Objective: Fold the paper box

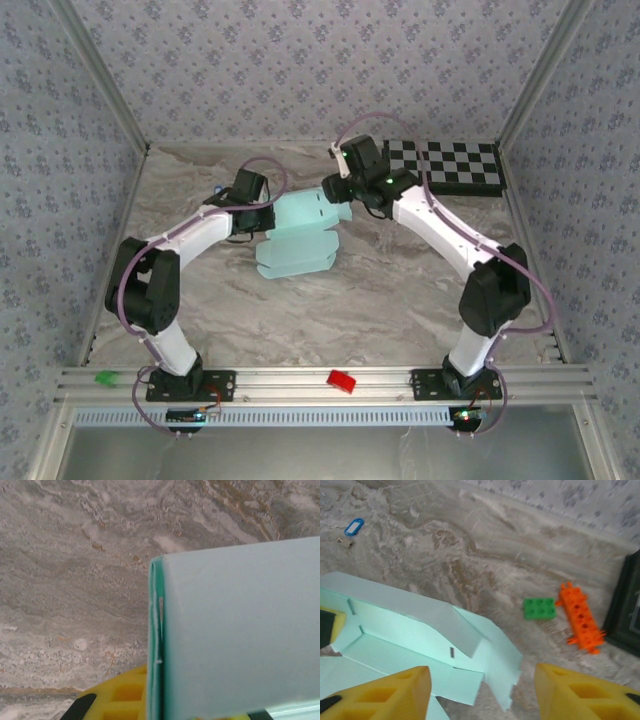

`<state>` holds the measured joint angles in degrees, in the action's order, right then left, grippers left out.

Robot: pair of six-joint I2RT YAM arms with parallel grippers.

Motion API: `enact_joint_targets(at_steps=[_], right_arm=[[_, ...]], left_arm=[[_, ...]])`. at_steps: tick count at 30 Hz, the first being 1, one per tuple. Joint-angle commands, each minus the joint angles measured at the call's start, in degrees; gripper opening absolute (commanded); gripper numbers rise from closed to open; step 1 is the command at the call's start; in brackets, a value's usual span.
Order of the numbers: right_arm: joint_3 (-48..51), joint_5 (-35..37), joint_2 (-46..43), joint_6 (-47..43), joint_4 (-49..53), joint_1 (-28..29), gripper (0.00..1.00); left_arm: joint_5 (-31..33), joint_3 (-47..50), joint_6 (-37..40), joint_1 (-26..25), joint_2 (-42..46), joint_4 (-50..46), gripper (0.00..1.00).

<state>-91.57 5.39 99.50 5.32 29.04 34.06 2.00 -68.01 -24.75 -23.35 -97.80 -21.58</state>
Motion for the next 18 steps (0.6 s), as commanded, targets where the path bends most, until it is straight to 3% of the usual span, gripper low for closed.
enact_joint_targets(at_steps=[1,9,18], right_arm=[[-4.2,-2.7,2.9,3.5,5.0,0.4,0.5],[-9.5,-2.3,8.3,6.0,9.4,0.1,0.19],[-13.2,-2.6,12.7,7.1,11.8,-0.3,0.09]], left_arm=[[0.9,-1.9,-0.7,-0.6,1.7,-2.8,0.0],[1.2,-2.0,-0.3,-0.6,1.7,-3.2,0.0],[1.1,-1.7,-0.3,-0.6,2.3,-3.0,0.0]])
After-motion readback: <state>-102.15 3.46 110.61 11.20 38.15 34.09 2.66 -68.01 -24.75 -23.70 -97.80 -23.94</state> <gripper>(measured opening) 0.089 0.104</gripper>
